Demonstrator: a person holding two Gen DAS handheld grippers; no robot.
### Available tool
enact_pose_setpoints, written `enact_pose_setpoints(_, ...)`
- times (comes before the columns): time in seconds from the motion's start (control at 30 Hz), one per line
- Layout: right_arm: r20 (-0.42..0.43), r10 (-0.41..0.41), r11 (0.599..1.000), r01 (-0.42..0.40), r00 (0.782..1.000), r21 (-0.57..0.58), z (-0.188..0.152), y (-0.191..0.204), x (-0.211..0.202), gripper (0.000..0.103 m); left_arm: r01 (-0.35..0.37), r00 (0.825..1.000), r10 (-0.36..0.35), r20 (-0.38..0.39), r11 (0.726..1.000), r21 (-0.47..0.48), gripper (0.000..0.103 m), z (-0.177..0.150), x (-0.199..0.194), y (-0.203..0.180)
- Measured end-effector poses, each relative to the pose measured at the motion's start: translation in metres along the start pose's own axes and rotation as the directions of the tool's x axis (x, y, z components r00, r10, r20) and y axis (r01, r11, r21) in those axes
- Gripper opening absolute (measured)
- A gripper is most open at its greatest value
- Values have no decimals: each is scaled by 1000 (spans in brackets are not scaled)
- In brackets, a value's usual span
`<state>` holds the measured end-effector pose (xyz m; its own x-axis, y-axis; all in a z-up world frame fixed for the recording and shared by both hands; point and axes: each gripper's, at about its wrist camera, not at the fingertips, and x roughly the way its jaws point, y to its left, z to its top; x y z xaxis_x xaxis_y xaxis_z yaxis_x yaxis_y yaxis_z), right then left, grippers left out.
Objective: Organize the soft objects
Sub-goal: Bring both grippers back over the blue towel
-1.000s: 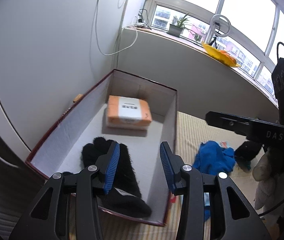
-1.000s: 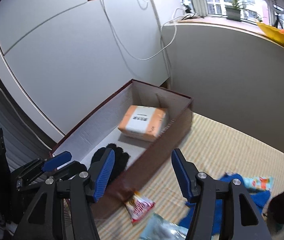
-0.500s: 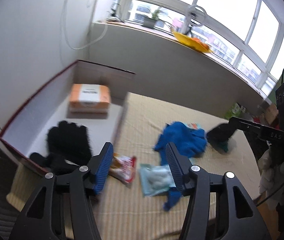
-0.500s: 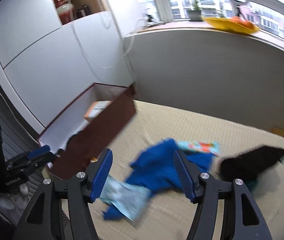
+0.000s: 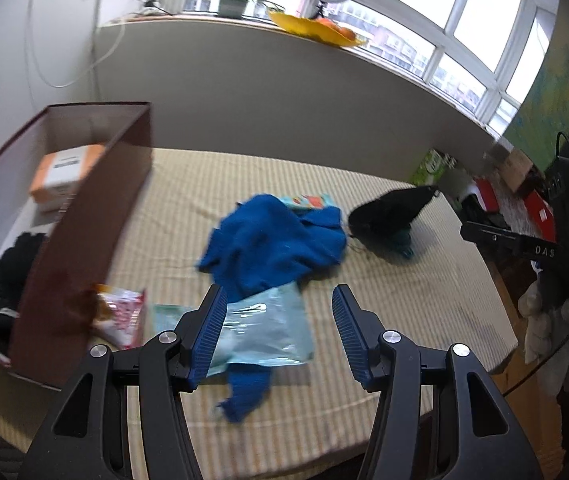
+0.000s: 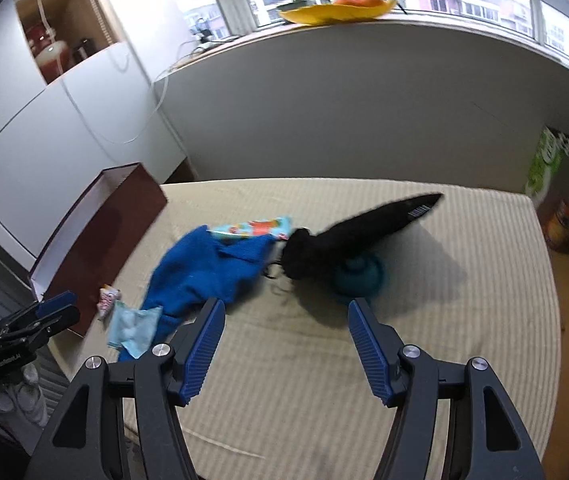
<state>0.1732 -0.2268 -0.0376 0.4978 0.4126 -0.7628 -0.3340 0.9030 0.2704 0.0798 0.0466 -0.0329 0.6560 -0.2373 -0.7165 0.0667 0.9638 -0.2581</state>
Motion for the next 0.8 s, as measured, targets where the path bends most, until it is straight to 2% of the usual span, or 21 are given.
enact_pose_setpoints(0.17,-1,4,999,-4,1000,45,-3,-25,0,60,2,999,-2,-32,1000,29,54,1,18,-17)
enact_pose_setpoints(0.33,-26,60,995,-57,998,82,-8,-36,8,60,-1,998,0,-64,1000,-4,54,8,30,-6)
enact_pose_setpoints(0.57,-74,163,984,-156,984,90,-6,-13,40,60,18,993,-30,-116,995,-98,54,28,54,25)
enact_pose_setpoints(0.67,-99,208,976,-199,973,89,-2,4,59,60,13,991,-25,-134,996,-91,54,35,67,27)
enact_pose_setpoints(0.8,-132,227,973,-218,965,75,5,27,86,60,10,984,-21,-177,998,-65,54,36,89,28)
